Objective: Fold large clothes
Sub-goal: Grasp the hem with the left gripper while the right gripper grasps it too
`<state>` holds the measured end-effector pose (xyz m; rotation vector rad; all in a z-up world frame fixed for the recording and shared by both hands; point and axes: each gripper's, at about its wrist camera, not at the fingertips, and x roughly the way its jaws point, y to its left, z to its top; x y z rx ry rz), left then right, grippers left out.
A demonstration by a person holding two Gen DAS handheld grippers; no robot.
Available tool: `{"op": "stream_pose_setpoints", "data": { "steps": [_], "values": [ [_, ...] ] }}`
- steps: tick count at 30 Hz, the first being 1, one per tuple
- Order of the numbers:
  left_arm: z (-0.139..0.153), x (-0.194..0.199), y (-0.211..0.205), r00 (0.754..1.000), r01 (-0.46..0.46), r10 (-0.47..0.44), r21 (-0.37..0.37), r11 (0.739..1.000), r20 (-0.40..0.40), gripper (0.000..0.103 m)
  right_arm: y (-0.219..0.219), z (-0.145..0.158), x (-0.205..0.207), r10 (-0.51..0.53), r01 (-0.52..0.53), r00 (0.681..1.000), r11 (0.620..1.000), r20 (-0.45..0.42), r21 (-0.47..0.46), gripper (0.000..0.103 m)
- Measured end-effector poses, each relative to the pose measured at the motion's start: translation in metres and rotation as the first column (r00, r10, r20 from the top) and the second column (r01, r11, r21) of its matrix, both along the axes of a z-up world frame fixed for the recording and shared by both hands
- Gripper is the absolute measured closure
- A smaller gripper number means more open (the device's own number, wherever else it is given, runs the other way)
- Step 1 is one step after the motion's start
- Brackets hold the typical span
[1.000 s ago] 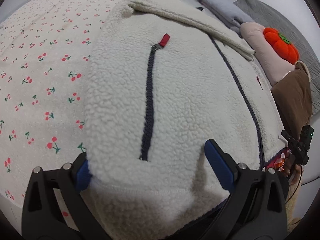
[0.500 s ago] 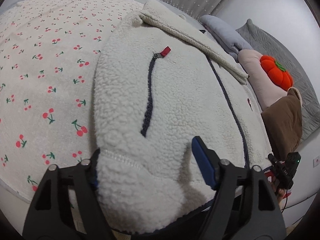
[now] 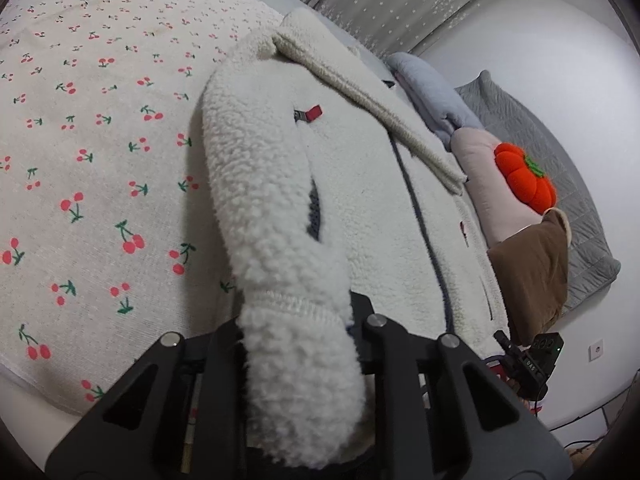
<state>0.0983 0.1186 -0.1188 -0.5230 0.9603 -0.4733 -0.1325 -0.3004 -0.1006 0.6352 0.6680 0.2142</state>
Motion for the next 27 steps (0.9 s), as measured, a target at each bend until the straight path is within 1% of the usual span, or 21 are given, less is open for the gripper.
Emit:
{"op": "stream_pose_setpoints", "data": {
  "steps": [4,5,6,7,9,10,11,12,13,15,16,17,18,20,23,25,26,27],
  "values": [
    [-0.002,0.001,-0.001,1.000,0.015,-0.015,0.019,1.000,-0.010,0.080,-0.001,0.002,-0.001,-0.004,0.004,1.000,1.000,-0.003,0.000,0.088],
    [-0.003,0.002,-0.001,1.000,0.016,-0.015,0.023,1.000,-0.015,0.078,0.000,0.001,-0.001,-0.006,0.006,1.000,1.000,-0.009,-0.001,0.087],
    [-0.005,0.002,-0.001,1.000,0.018,-0.018,0.029,0.999,-0.023,0.075,0.000,0.000,-0.001,-0.008,0.008,1.000,1.000,-0.014,-0.001,0.083],
    [-0.007,0.002,-0.001,0.999,0.019,-0.018,0.039,0.999,-0.027,0.074,0.000,-0.002,-0.001,-0.012,0.012,1.000,1.000,-0.024,-0.001,0.082],
    [-0.009,0.000,-0.001,0.999,0.027,-0.025,0.046,0.999,-0.031,0.065,-0.002,-0.006,-0.003,-0.015,0.016,0.999,1.000,-0.035,0.011,0.075],
    [-0.009,0.000,-0.001,0.999,0.031,-0.030,0.042,0.999,-0.030,0.064,-0.003,-0.006,-0.005,-0.014,0.015,0.999,1.000,-0.033,0.018,0.074],
    [-0.010,0.000,-0.001,0.999,0.034,-0.033,0.039,0.999,-0.032,0.062,-0.004,-0.007,-0.006,-0.013,0.014,0.999,1.000,-0.031,0.026,0.070],
    [-0.010,0.000,0.000,0.999,0.038,-0.036,0.034,0.999,-0.034,0.060,-0.005,-0.008,-0.008,-0.012,0.013,1.000,0.999,-0.028,0.034,0.065],
    [-0.010,0.000,-0.001,0.999,0.043,-0.042,0.030,0.999,-0.035,0.058,-0.007,-0.008,-0.009,-0.010,0.011,1.000,0.999,-0.024,0.040,0.063],
    [-0.010,0.001,-0.003,0.998,0.054,-0.054,0.024,0.998,-0.038,0.050,-0.006,-0.008,-0.009,0.000,0.001,1.000,0.999,-0.015,0.053,0.052],
    [-0.010,0.002,-0.006,0.997,0.065,-0.064,0.027,0.998,-0.036,0.046,-0.005,-0.007,-0.008,0.006,-0.005,1.000,0.998,-0.011,0.056,0.050],
    [-0.009,0.002,-0.010,0.997,0.078,-0.077,0.032,0.996,-0.031,0.039,-0.003,-0.007,-0.007,0.011,-0.011,1.000,0.999,-0.010,0.049,0.046],
    [-0.007,0.002,-0.014,0.996,0.091,-0.090,0.043,0.995,-0.025,0.034,-0.001,-0.007,-0.005,0.015,-0.015,1.000,0.999,-0.011,0.043,0.045],
    [-0.005,0.002,-0.022,0.994,0.109,-0.108,0.081,0.991,-0.017,0.032,0.003,-0.006,-0.002,0.022,-0.021,1.000,0.999,-0.013,0.031,0.043],
    [-0.004,0.002,-0.025,0.994,0.109,-0.108,0.094,0.990,-0.013,0.032,0.005,-0.007,0.001,0.028,-0.027,1.000,0.999,-0.013,0.034,0.043],
    [-0.005,0.000,-0.022,0.996,0.093,-0.092,0.094,0.991,-0.019,0.043,0.006,-0.008,0.000,0.024,-0.024,1.000,0.999,-0.012,0.033,0.045],
    [-0.006,0.000,-0.021,0.996,0.088,-0.086,0.095,0.992,-0.025,0.060,0.006,-0.008,0.000,0.022,-0.021,1.000,0.999,-0.016,0.029,0.053],
    [-0.008,-0.001,-0.019,0.996,0.086,-0.083,0.090,0.992,-0.037,0.072,0.007,-0.009,0.001,0.025,-0.025,0.999,0.999,-0.028,0.022,0.072]
  ]
}}
